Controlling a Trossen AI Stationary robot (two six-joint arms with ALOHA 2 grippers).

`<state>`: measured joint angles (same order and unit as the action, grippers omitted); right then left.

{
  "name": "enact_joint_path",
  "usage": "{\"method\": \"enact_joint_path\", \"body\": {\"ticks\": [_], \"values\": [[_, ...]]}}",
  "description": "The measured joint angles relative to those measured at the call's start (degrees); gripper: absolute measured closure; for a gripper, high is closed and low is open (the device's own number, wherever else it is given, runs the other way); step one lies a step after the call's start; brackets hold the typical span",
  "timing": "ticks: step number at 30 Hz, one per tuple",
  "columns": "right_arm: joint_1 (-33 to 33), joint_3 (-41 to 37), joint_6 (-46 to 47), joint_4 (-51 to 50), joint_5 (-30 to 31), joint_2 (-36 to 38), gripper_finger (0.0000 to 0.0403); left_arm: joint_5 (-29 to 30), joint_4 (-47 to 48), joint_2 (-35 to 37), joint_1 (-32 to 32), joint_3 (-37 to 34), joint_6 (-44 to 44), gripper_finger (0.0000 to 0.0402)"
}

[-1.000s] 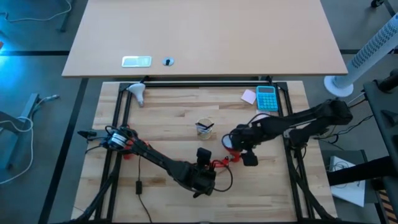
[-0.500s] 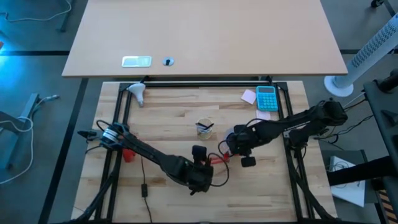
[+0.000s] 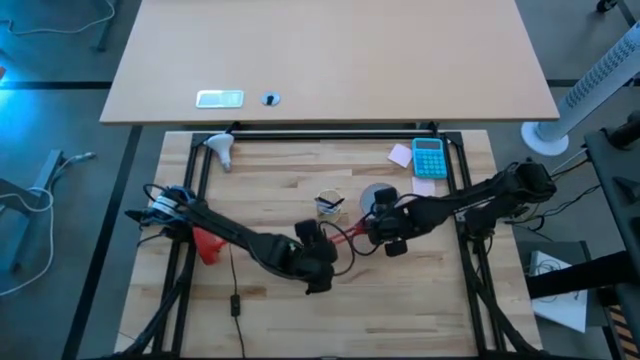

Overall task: Screw lightbulb
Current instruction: Prepare the lamp to insert the light bulb

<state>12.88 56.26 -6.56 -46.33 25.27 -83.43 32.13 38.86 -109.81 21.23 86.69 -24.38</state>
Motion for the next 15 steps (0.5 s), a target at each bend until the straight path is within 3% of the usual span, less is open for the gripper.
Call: {"method": "enact_joint_path", "body": {"ticks": [15], "values": [[1.05, -7.18, 3.59, 13.34, 1.75, 1.26, 0.0376, -4.03, -16.50, 0.29, -1.11, -18.35, -13.35, 0.0148]]}}
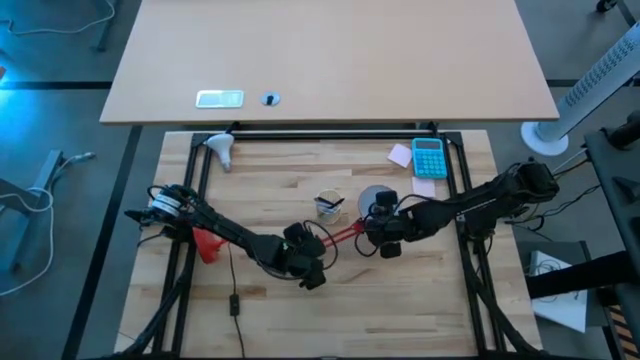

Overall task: Screw lightbulb
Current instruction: Prepare the lamp to insert the light bulb, then insert the light bulb into the lamp

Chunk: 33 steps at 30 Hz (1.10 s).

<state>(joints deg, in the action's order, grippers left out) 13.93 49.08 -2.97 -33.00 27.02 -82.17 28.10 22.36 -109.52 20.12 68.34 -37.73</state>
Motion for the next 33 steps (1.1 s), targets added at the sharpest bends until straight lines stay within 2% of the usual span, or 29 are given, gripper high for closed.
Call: {"method": "enact_joint_path", "body": {"ticks": [8, 17, 23, 27, 33], "values": [[0.19, -0.62, -0.14, 4.14, -1.71, 2.18, 0.0347, -0.19, -3.16, 0.26, 0.10, -2.76, -0.34, 0.0163], [0.85, -0.55, -0.14, 0.65, -1.61, 13.82, 0.0286, -0.62, -3.52, 0.12, -0.02, -3.76, -0.36, 0.0173], [-0.06, -0.60, 5.33, -1.82, -2.64, 20.03, 0.0249, -0.99, -3.55, 0.05, -0.04, -3.79, -0.66, 0.0174], [-3.27, -0.93, 7.30, -2.89, -1.46, 18.32, 0.0251, -1.21, -3.76, 0.01, -0.04, -3.87, -0.77, 0.0174], [-5.75, -1.23, 6.04, -2.75, -10.11, 10.79, 0.0282, -1.67, -3.95, -0.01, -0.09, -3.89, -0.90, 0.0174]]}}
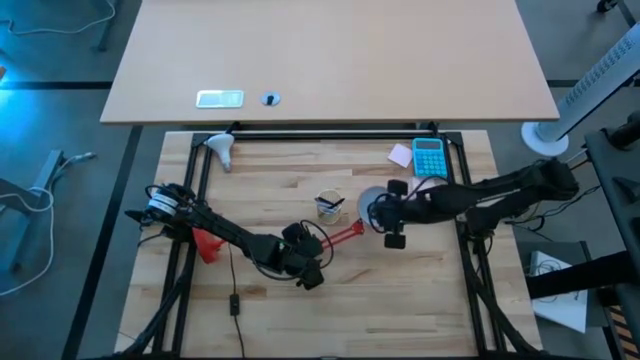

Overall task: Screw lightbulb
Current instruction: Insert the light bulb into the lamp

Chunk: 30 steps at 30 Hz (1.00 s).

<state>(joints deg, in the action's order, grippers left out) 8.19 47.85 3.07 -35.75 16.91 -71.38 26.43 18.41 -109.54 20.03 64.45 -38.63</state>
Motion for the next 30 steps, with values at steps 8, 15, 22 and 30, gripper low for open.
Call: {"method": "enact_joint_path", "body": {"ticks": [8, 15, 22, 30], "values": [[2.34, 0.28, 0.71, -1.33, -2.39, 1.54, 0.0298, -0.41, 0.00, 0.92, 0.00, -0.07, 0.34, 0.0174], [2.32, 3.98, 1.99, -3.52, 0.46, 9.30, 0.0267, -0.56, 0.31, 1.61, 0.00, 0.51, 0.13, 0.0174], [2.32, 8.12, 7.69, -5.14, 3.86, 16.59, 0.0228, -1.67, 4.89, 7.59, -0.07, 5.18, -0.18, 0.0154], [1.92, 8.90, 10.59, -7.76, 7.48, 19.22, 0.0193, 2.62, 30.08, 18.23, -1.64, 12.40, -15.29, 0.0111]]}}
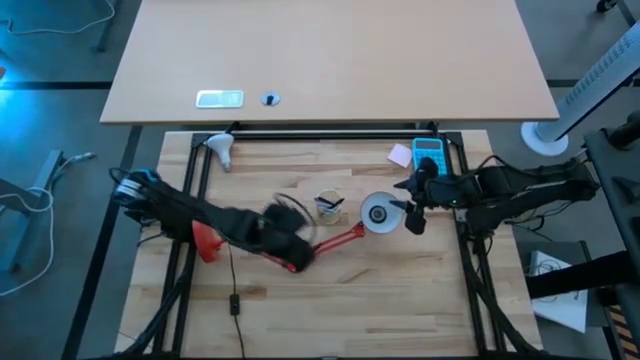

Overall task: Screw lightbulb
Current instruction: Insert the light bulb into the lamp

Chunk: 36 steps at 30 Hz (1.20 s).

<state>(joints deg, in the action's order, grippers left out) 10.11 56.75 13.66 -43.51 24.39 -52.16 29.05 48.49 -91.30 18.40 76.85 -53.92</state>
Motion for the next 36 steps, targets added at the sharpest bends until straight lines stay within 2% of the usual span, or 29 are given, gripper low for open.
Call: {"method": "enact_joint_path", "body": {"ticks": [2, 6, 8, 13, 21, 30, 33, 36], "values": [[-0.13, 0.00, -0.20, 0.24, 0.64, 0.05, 0.0186, 2.13, 10.26, 2.68, -1.42, 0.93, -7.42, 0.0108], [-0.70, 0.00, -0.49, 1.14, 1.26, 0.02, 0.0171, 6.64, 21.21, 8.90, -6.32, 0.83, -23.05, 0.0107], [-1.10, 0.07, -0.66, 1.71, 1.18, 0.02, 0.0164, 8.02, 23.06, 11.70, -10.05, -0.40, -27.54, 0.0107], [-2.97, 2.07, -1.32, 1.95, -0.64, -0.02, 0.0140, 7.59, 22.92, 15.80, -21.67, -6.81, -31.19, 0.0107], [-4.40, 9.37, 0.62, -1.77, -3.87, -0.35, 0.0090, 4.31, 21.68, 17.62, -40.23, -14.30, -30.82, 0.0107], [-4.55, 12.44, 7.08, -7.73, -3.89, -0.80, 0.0064, 2.89, 13.93, 14.38, -52.58, -20.66, -25.95, 0.0107], [-4.52, 12.44, 8.75, -9.99, -3.90, -0.73, 0.0065, 2.62, 13.57, 12.30, -56.48, -21.32, -21.28, 0.0107], [-4.50, 12.44, 10.32, -11.91, -3.92, -0.66, 0.0065, 0.92, 9.61, 9.57, -60.44, -21.32, -11.24, 0.0107]]}}
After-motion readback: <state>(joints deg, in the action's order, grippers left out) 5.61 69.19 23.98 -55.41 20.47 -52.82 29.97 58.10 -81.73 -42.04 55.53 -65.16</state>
